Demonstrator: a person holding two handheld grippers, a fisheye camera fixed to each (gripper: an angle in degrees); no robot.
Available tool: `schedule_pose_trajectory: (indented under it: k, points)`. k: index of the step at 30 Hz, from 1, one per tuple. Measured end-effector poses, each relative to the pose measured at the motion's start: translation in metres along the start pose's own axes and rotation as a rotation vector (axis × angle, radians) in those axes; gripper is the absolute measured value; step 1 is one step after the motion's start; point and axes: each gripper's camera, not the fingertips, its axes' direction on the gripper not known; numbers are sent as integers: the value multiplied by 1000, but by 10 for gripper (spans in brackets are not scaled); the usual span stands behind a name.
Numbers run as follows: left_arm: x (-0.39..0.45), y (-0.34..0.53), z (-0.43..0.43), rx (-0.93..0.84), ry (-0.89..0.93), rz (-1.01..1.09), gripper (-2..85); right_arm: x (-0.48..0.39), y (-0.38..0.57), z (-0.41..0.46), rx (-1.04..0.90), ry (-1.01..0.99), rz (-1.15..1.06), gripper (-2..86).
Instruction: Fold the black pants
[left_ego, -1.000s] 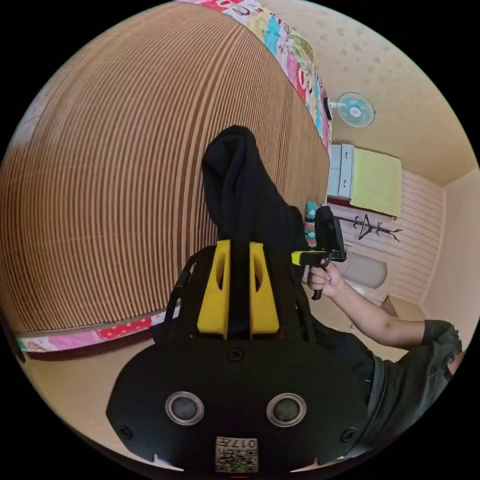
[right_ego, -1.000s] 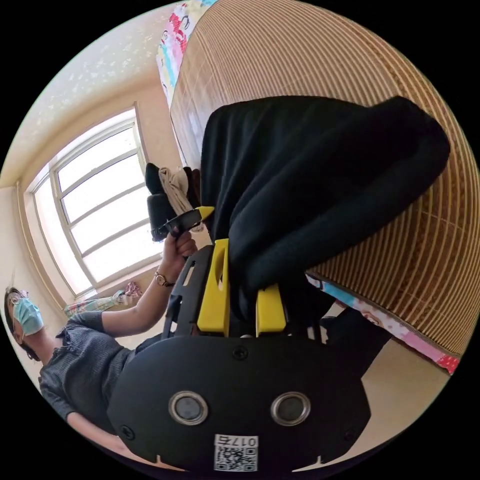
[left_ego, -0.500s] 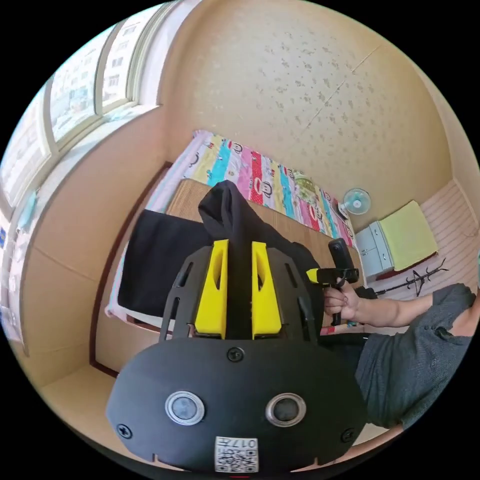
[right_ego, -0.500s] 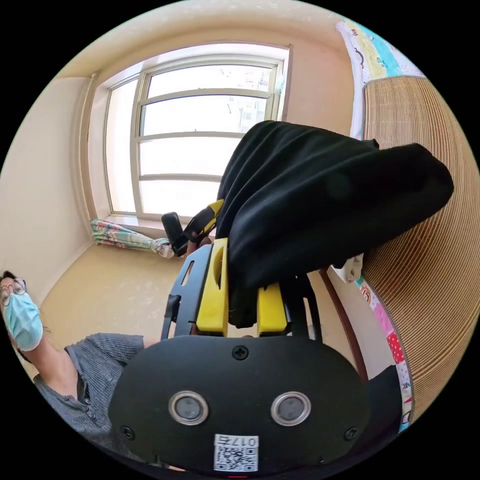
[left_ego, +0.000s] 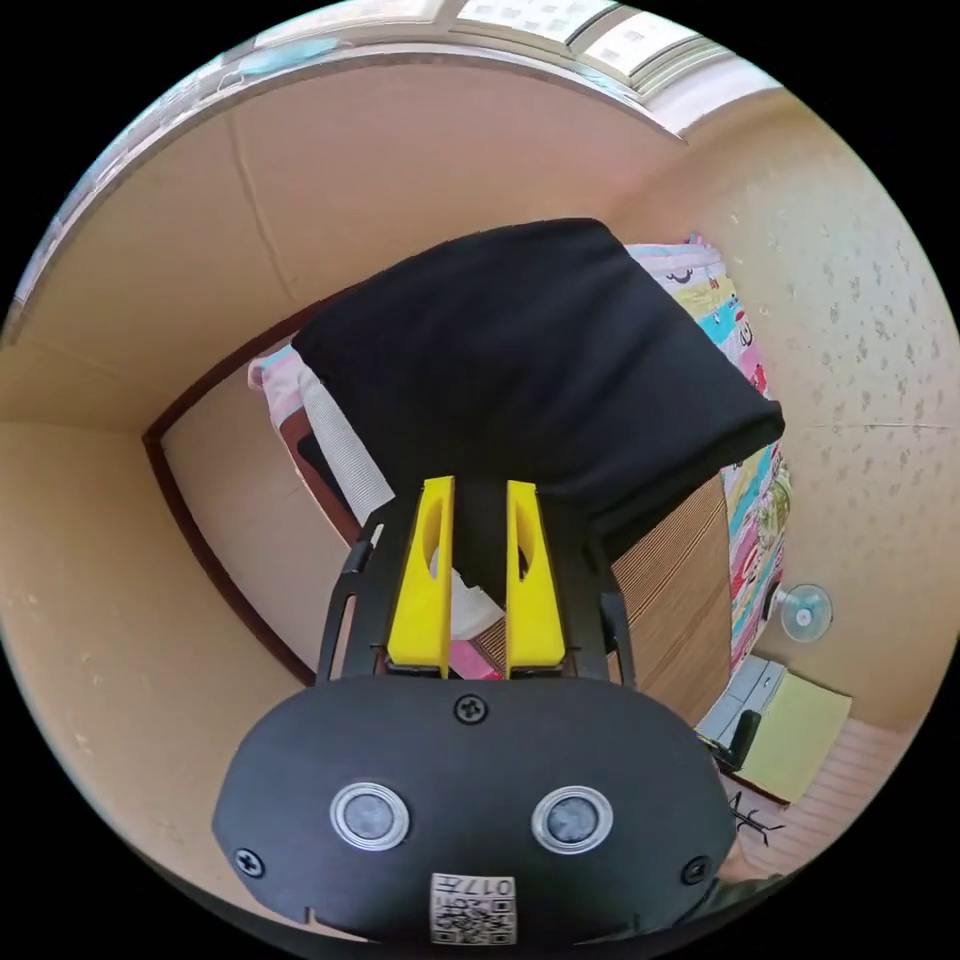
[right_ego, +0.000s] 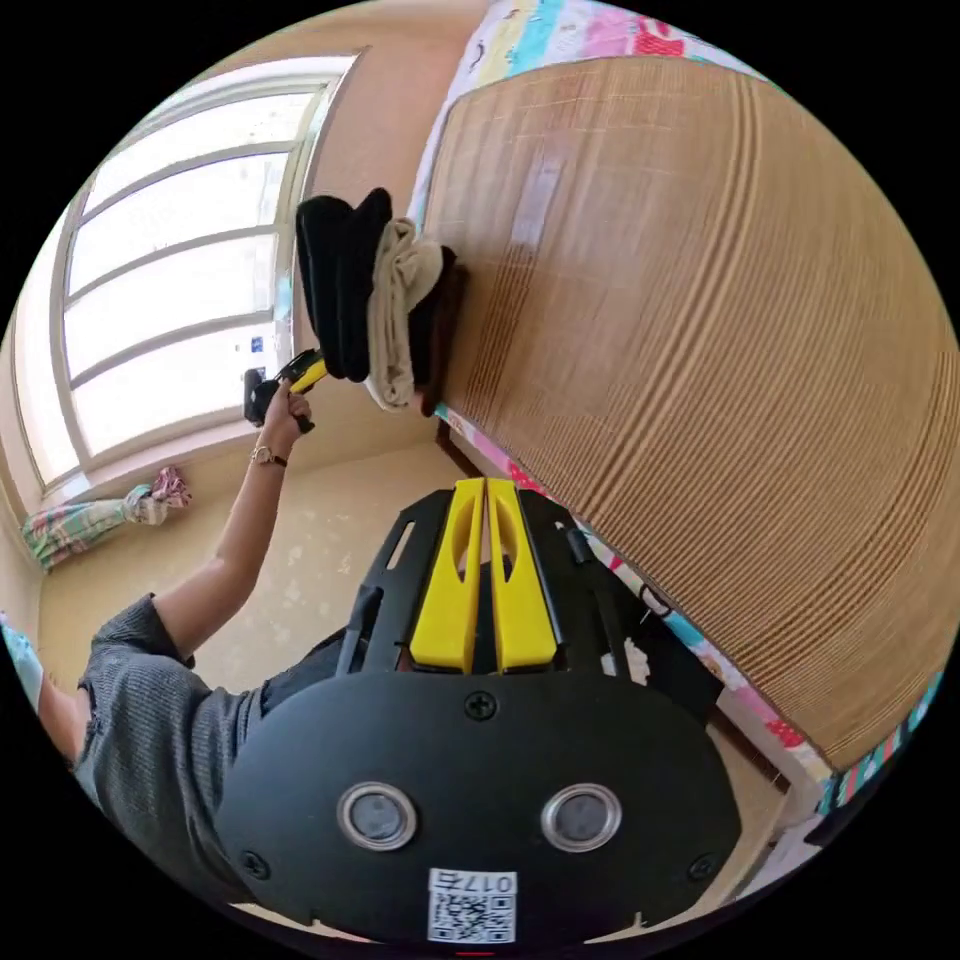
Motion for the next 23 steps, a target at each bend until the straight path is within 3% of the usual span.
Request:
schedule_pose_trajectory:
  k: [4, 9, 13, 19, 23]
  points:
    - [12, 26, 4, -26, -90, 13, 86, 97, 111, -90, 288, 21, 338, 4]
    - [49, 98, -25, 243, 18, 36, 80, 143, 241, -140, 673, -63, 584, 3]
    - [107, 166, -24, 382, 54, 109, 77, 185, 336, -126, 922, -195, 882, 2]
    - [272, 298, 41, 302, 163, 617, 11, 239, 440, -75, 1100, -482, 1263, 3]
    - [364, 421, 62, 288, 234, 969, -8, 265, 484, -64, 1171, -608, 1333, 4]
